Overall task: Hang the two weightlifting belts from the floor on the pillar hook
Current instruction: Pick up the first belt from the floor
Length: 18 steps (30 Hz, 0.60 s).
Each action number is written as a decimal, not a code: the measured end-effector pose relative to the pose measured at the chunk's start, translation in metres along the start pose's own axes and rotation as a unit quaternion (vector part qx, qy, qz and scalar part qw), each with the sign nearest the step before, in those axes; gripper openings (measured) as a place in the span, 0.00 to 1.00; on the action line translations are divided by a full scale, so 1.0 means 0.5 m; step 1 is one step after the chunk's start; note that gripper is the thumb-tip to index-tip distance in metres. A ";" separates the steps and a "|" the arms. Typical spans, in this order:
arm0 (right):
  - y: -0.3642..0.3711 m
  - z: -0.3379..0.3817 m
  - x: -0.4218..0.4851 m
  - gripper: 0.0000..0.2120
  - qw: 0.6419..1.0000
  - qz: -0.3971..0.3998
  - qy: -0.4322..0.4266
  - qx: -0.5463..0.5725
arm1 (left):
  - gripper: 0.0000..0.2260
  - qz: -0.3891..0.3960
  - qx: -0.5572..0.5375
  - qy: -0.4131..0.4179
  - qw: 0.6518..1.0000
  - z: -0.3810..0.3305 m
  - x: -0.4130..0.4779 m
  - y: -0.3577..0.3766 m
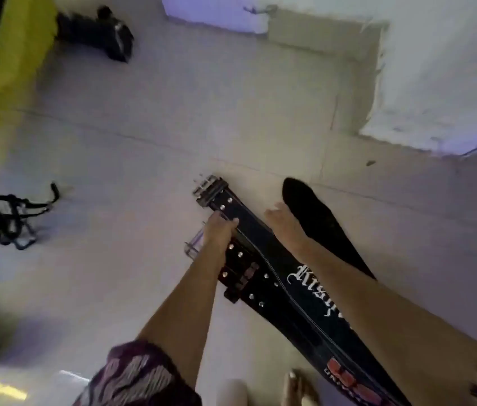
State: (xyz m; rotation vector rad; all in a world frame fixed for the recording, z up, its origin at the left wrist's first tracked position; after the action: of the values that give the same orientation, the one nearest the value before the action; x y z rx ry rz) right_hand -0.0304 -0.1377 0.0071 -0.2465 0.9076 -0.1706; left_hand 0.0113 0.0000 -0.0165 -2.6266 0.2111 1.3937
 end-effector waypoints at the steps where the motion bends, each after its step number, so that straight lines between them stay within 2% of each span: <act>1: 0.023 -0.014 0.058 0.24 1.000 -0.003 -0.010 -0.021 | 0.11 -0.015 -0.022 0.015 1.000 0.014 0.056 0.009; 4: 0.072 -0.041 0.168 0.21 0.997 0.024 0.007 -0.075 | 0.16 -0.037 -0.152 -0.034 0.987 0.025 0.169 0.023; 5: 0.082 -0.049 0.180 0.20 0.996 0.040 0.000 -0.079 | 0.15 -0.041 -0.201 -0.044 0.978 0.030 0.176 0.026; 7: 0.075 -0.048 0.164 0.17 0.999 0.004 -0.024 -0.023 | 0.04 -0.063 -0.256 -0.046 0.964 0.020 0.140 0.027; 10: 0.018 0.021 0.063 0.14 0.993 -0.041 -0.029 0.103 | 0.05 -0.037 -0.314 -0.047 0.947 -0.028 0.028 0.032; 12: -0.056 0.086 -0.074 0.18 0.989 -0.056 -0.027 0.131 | 0.04 -0.009 -0.316 -0.062 0.947 -0.090 -0.109 0.044; 14: -0.155 0.162 -0.255 0.19 0.983 -0.086 -0.041 0.158 | 0.03 0.057 -0.260 -0.057 0.962 -0.174 -0.294 0.068; 18: -0.364 0.292 -0.691 0.09 0.959 -0.138 -0.037 0.243 | 0.01 0.156 -0.118 0.005 0.981 -0.359 -0.749 0.143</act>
State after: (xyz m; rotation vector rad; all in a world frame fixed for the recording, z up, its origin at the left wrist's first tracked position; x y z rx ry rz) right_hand -0.1311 -0.2057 0.4060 0.0805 0.7276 -0.6311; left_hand -0.0661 -0.0884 0.3884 -2.8914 0.5081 1.5878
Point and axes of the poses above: each hand's wrist, its own x-axis towards the middle knuckle, its own y-axis out of the palm, z = x × y, the point moved 2 cm from there along x, towards the middle knuckle, and after that the axes turned 3 degrees about z, right-handed, at the moved point
